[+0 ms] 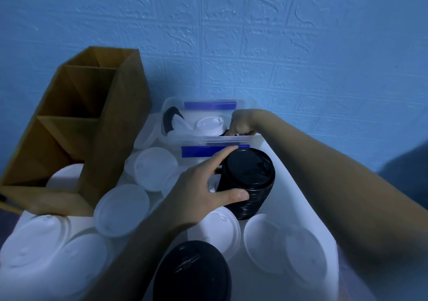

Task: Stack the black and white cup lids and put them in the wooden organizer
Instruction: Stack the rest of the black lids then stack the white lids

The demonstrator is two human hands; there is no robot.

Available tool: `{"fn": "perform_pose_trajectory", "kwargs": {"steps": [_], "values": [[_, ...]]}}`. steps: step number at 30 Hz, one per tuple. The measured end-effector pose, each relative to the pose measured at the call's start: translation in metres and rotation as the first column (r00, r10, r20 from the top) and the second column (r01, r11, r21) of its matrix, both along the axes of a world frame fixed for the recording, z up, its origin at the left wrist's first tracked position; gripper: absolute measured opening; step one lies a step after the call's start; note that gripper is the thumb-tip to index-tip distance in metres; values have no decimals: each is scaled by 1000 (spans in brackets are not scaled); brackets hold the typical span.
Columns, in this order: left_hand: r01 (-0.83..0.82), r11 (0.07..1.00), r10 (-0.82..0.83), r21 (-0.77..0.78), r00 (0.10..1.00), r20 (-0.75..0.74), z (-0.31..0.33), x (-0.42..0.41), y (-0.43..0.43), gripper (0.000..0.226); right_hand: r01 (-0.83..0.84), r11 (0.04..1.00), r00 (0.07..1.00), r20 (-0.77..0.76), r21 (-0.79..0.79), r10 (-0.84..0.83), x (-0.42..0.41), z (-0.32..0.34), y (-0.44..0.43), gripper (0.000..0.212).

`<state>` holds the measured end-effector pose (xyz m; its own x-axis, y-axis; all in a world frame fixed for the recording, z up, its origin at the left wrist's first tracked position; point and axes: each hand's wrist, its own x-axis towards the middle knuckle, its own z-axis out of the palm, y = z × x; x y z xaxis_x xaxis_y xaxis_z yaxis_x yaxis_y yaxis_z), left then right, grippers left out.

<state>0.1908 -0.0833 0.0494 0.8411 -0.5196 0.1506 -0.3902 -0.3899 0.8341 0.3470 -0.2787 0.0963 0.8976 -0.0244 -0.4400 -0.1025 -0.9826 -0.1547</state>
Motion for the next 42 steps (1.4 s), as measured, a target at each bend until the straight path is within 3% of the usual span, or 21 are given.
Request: {"fn": "perform_pose_trajectory", "kwargs": {"steps": [5,9,13,16,21,23,26,31,38,42], "values": [[8,1000,-8,-7,1000,-6,0,-1,0,83,-22,1000,996,-89,8,22,-3,-2,2,35],[1,1000,-1,-7,1000,-6,1,-2,-1,85,-65,998,995,-70,-1,65,-6,-4,4,36],[4,1000,-4,-3,1000,-16,-1,0,0,85,8,986,995,-95,167,8,-7,-2,4,38],[5,1000,-5,-2,1000,-8,0,0,0,83,60,938,998,-2,342,-63,-13,10,3,31],[23,1000,-24,-11,1000,-14,1,-1,0,83,49,939,962,237,339,-135,-30,52,-12,31],[11,1000,-11,-25,1000,-12,0,-2,-1,83,49,857,922,307,512,-235,-52,64,-24,28],[2,999,-2,-44,1000,-1,1,-3,-2,78,-17,667,911,286,745,-296,-114,64,-38,23],[-19,998,20,-55,1000,9,5,-3,-3,72,-42,591,954,208,806,-215,-183,32,-48,18],[-26,997,25,-70,1000,-9,5,-5,-6,76,-46,694,871,370,718,-324,-183,10,-26,27],[-18,997,17,-72,1000,-17,5,-7,-5,66,-149,812,797,555,564,-239,-191,9,-17,24]]}}
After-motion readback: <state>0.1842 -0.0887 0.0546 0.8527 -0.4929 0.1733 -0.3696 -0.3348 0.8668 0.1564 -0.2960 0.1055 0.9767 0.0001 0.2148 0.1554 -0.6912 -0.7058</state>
